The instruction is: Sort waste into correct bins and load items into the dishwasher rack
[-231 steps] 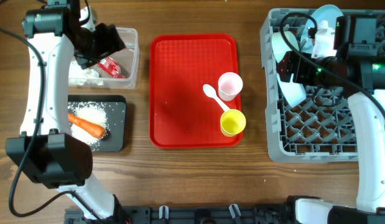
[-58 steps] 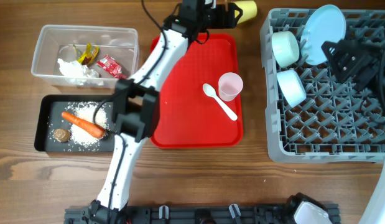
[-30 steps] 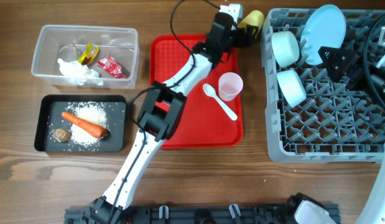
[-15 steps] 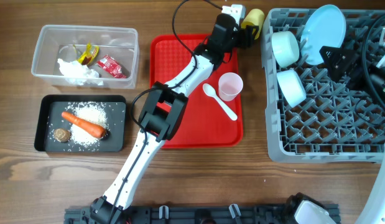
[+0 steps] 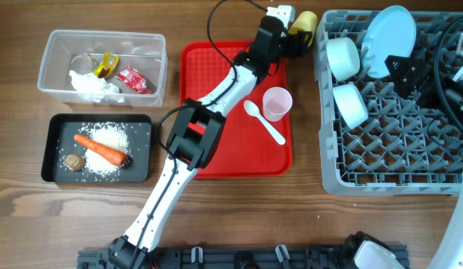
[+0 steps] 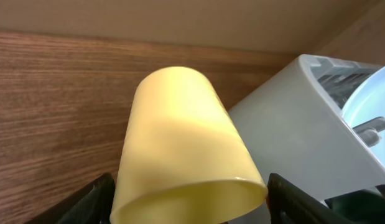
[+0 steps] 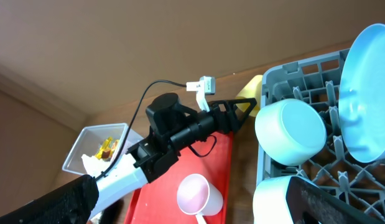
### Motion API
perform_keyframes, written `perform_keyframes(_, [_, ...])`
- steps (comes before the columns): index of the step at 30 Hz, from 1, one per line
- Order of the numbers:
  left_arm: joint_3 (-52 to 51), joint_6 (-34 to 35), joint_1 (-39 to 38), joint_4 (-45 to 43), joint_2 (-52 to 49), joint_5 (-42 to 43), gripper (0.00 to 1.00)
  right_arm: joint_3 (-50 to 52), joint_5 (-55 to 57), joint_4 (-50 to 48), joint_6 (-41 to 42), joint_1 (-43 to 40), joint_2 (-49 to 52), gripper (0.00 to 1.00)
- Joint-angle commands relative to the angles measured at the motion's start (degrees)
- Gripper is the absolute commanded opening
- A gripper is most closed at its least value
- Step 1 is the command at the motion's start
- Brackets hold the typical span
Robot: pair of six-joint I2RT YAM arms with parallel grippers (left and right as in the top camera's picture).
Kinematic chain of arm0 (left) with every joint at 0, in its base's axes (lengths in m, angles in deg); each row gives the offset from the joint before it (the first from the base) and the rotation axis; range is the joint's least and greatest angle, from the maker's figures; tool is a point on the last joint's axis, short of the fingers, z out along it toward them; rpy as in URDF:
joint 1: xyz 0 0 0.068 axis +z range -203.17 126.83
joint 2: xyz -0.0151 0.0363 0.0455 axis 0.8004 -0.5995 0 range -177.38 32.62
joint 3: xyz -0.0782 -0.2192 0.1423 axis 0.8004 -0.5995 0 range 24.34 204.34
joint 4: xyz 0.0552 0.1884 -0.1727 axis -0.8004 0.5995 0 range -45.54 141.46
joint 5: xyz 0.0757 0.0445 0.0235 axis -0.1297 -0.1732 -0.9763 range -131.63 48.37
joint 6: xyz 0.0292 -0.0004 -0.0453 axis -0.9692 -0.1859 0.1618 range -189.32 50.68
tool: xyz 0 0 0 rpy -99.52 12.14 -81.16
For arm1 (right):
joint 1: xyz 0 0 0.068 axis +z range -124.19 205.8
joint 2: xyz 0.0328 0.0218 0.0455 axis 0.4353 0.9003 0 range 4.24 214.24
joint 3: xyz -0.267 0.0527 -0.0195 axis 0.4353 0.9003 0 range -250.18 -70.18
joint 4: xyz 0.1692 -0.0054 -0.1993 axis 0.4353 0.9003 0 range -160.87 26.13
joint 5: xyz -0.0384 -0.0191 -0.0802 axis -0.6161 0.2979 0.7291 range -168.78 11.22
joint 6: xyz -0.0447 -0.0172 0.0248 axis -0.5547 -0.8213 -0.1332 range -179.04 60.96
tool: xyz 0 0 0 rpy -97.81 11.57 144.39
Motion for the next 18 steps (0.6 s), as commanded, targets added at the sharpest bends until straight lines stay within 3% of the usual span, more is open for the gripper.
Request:
perform_keyframes(1, [0.7,0.1,0.2,2.9,2.6,-0.7,0.75,0.2,0.7,0.0,-1.1,0.2,0.4,1.0])
perform_keyframes(10, [0.7,0.1,0.5,6.6,6.4,1.3,0.8,0.2,0.7,0.0,-1.1,0.2,0.4,1.0])
perform_keyframes(18, [0.7,0.1,1.5,16.7,9.7,1.3,0.79,0.2,0.7,0.0,-0.8,0.2,0.4,1.0])
